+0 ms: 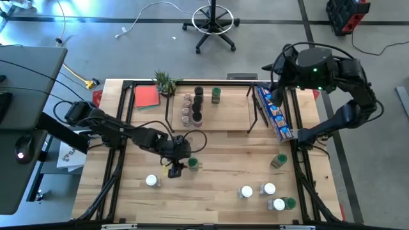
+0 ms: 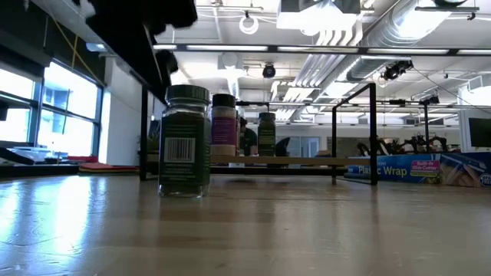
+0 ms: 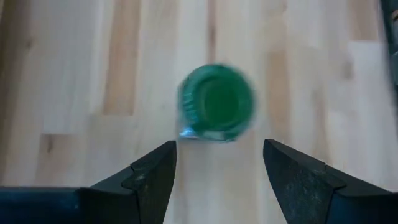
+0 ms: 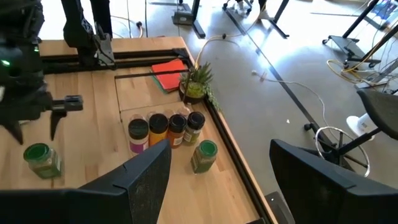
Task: Shelf spices
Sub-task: Put the green seasoning bottle aligned with the other green seasoning bottle on the shelf
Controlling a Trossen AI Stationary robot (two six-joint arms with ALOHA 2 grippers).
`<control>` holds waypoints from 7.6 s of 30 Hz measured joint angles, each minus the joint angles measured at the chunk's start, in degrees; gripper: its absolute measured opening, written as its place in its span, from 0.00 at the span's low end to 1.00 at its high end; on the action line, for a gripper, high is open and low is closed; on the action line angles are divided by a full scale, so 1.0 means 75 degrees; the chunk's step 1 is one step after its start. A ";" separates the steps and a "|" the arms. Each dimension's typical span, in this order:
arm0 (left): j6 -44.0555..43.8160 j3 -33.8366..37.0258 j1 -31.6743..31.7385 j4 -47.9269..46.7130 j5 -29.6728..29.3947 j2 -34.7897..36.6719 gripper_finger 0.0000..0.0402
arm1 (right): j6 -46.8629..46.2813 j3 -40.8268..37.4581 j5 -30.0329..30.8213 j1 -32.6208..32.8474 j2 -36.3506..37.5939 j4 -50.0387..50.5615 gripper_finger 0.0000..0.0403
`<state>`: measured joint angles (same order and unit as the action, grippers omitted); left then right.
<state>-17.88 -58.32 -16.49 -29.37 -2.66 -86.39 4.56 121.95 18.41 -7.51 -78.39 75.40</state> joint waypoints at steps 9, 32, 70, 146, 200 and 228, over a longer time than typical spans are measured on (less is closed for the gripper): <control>0.0311 0.0113 0.0154 0.0515 0.1407 -0.1001 0.55 | 0.0055 0.0001 -0.0114 -0.0002 -0.0061 0.0029 0.66; 0.1761 -0.3061 -0.0106 -0.1667 0.0180 -0.1210 0.35 | 0.0061 0.0003 -0.0180 0.0000 -0.0032 0.0616 0.66; 0.6065 -0.3233 0.0692 -0.0735 0.1964 -0.3003 0.68 | -0.1351 0.0003 -0.0163 -0.0002 0.0557 0.1631 0.66; 0.0215 -0.2315 -0.0318 -0.1005 -0.0294 -0.2194 0.69 | -0.1200 0.0006 0.0717 -0.0002 0.0554 0.1166 0.66; 0.5905 -0.6753 0.4443 -0.2501 -0.0119 -0.4280 0.63 | -0.0973 0.0009 0.0764 -0.0003 0.0554 0.0364 0.66; 0.7385 -0.6753 0.4386 -0.2316 -0.1751 -0.4326 0.64 | -0.1032 0.0006 0.0761 -0.0001 0.0555 0.0364 0.66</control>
<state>37.51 -108.97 16.40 -46.74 -15.79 -118.84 -3.18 121.99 24.12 -7.52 -74.22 78.13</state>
